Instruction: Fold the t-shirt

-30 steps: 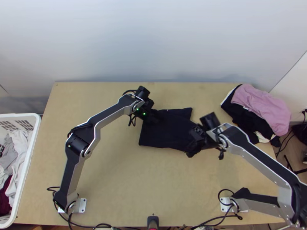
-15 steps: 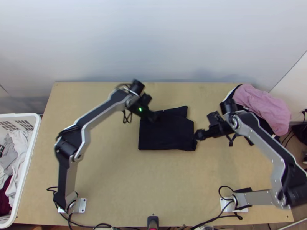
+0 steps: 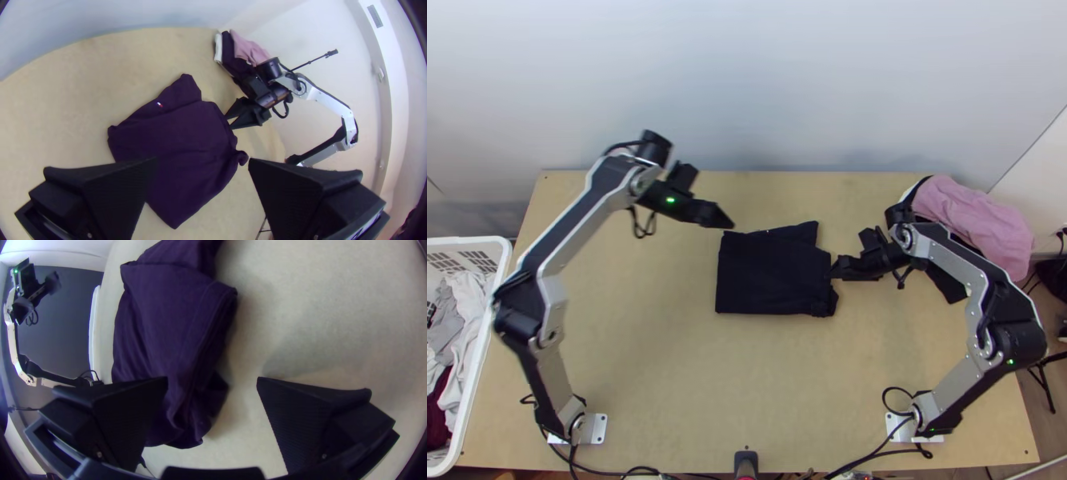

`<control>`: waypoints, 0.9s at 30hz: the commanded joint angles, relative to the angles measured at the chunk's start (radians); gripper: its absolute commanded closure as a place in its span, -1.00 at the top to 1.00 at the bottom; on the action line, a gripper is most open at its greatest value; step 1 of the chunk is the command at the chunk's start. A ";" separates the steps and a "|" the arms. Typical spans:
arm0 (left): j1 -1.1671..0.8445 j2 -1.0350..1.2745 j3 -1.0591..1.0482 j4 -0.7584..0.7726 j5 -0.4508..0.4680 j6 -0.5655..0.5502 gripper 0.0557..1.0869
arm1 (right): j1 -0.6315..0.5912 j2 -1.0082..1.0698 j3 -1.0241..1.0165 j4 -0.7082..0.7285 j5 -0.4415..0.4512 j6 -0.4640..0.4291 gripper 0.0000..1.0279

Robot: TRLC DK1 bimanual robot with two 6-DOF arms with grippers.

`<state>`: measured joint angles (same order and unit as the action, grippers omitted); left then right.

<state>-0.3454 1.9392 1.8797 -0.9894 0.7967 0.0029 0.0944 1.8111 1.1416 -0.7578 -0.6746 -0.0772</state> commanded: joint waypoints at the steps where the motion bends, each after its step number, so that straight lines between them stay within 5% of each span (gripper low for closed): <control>1: 0.095 -0.131 -0.168 -0.032 0.013 0.045 0.92 | 0.031 0.053 -0.003 0.071 -0.013 0.031 0.80; 27: 0.200 -0.283 -0.447 -0.006 -0.022 0.106 0.91 | 0.338 0.301 0.302 0.101 -0.051 0.132 0.75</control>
<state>-0.1738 1.6966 1.5112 -1.0023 0.7853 0.0921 0.3664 2.0232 1.3315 -0.6643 -0.7307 0.0227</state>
